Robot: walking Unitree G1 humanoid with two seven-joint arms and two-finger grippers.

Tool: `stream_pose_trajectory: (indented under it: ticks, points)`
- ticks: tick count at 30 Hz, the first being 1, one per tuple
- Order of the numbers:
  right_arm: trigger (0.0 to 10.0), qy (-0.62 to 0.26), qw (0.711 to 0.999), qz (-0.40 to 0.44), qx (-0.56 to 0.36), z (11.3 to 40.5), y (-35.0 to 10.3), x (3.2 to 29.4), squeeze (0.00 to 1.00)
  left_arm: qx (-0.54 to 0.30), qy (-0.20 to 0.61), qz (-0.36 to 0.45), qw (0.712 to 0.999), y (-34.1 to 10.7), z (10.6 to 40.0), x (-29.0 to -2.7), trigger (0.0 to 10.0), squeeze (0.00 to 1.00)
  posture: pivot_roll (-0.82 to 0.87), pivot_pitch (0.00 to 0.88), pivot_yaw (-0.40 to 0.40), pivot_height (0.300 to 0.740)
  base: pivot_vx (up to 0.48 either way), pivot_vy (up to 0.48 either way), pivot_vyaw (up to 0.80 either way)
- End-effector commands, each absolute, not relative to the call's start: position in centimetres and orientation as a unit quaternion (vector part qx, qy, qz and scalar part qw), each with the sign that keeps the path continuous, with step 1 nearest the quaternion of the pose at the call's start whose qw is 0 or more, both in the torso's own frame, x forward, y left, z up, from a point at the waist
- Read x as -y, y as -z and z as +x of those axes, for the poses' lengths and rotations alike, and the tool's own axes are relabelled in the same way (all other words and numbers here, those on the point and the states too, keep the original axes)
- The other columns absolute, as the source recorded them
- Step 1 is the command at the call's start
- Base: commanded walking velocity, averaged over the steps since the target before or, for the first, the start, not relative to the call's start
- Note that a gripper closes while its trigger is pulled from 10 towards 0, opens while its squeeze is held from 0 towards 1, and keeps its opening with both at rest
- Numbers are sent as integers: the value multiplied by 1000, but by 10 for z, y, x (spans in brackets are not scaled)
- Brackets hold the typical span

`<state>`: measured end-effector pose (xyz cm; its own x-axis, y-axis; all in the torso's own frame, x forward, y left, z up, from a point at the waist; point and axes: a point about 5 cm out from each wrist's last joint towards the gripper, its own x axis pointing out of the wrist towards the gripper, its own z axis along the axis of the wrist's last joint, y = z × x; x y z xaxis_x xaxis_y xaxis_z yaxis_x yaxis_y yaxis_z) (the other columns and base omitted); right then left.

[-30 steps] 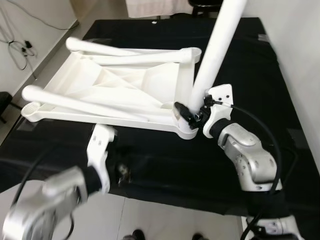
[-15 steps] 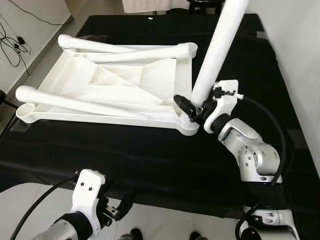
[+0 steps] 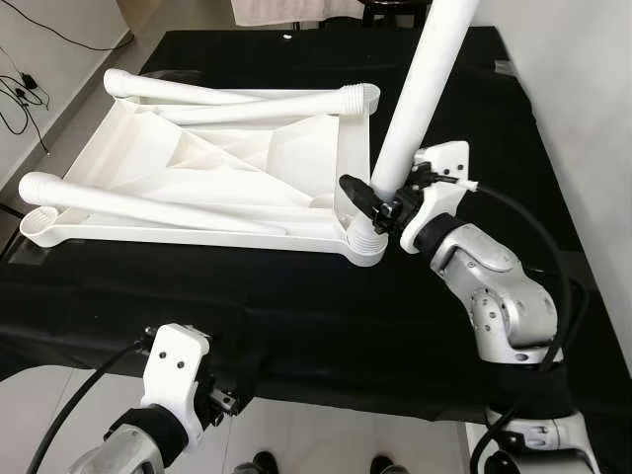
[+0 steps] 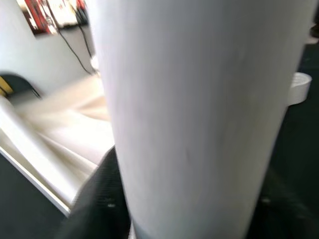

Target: Building children table

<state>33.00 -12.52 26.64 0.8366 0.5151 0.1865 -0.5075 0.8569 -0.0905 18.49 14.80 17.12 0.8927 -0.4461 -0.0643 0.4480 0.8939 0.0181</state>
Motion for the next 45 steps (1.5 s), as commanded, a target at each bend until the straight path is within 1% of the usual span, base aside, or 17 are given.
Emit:
stream_pose_trajectory:
  ticks: [1,7,12,13,14,15,16,18,23,26,35,36,37,42,43,44,45]
  points:
    - [0,-286,953,-35,99,325,-261,115,0,-43,224,23,973,-164,184,-150,10000,0,-20,311,18,740,0,0,0]
    - [0,-270,959,-64,57,322,-249,112,0,-40,225,25,973,-164,185,-149,10000,0,-24,312,13,740,0,0,0]
    - [0,-242,968,-56,19,320,-242,116,0,-38,225,24,973,-164,184,-148,10000,0,-27,314,9,740,0,0,0]
    - [0,-224,970,-89,16,319,-240,119,0,-36,224,24,974,-163,184,-148,10000,0,-28,318,8,740,0,0,0]
    - [0,-224,970,-89,16,319,-240,119,0,-36,224,24,974,-163,184,-148,10000,0,-28,318,8,740,0,0,0]
    - [0,-188,956,-214,74,315,-248,122,0,-35,224,25,974,-163,184,-148,10000,0,-32,320,5,740,0,0,0]
    - [0,-187,944,-258,81,309,-242,119,0,-35,223,26,974,-163,184,-148,10000,0,-31,322,2,740,0,0,0]
    - [0,-195,936,-282,80,303,-235,117,0,-34,223,26,974,-164,184,-148,10000,0,-31,325,1,740,0,0,0]
    - [0,-205,954,-218,23,299,-216,117,0,-34,224,26,974,-164,184,-147,10000,0,-29,325,7,740,0,0,0]
    - [0,-207,969,-135,-20,302,-211,116,0,-35,224,27,974,-163,184,-147,10000,0,-29,323,11,740,0,0,0]
    - [0,-244,963,-47,-102,305,-203,115,0,-35,223,24,974,-162,186,-147,10000,0,-32,322,12,740,0,0,0]
    - [7529,-244,964,-43,-97,307,-205,116,0,-35,223,24,974,-162,186,-147,10000,0,-31,322,10,740,0,0,0]
    - [10000,-260,961,-29,-90,310,-210,116,0,-35,223,23,974,-162,186,-147,10000,0,-32,322,9,740,0,0,0]
    - [10000,-278,957,-19,-82,312,-215,118,0,-35,224,22,974,-162,186,-146,10000,0,-30,323,7,740,0,0,0]
    - [10000,-286,954,-21,-83,312,-215,119,776,-35,224,21,974,-162,186,-146,10000,0,-27,323,7,740,0,0,0]
    - [10000,-294,952,-24,-86,313,-215,119,1000,-36,224,21,974,-162,185,-146,10000,0,-27,323,6,740,0,0,0]
    - [10000,-297,950,-28,-89,313,-215,120,1000,-36,224,21,974,-162,185,-146,10000,0,-27,323,6,740,0,0,0]
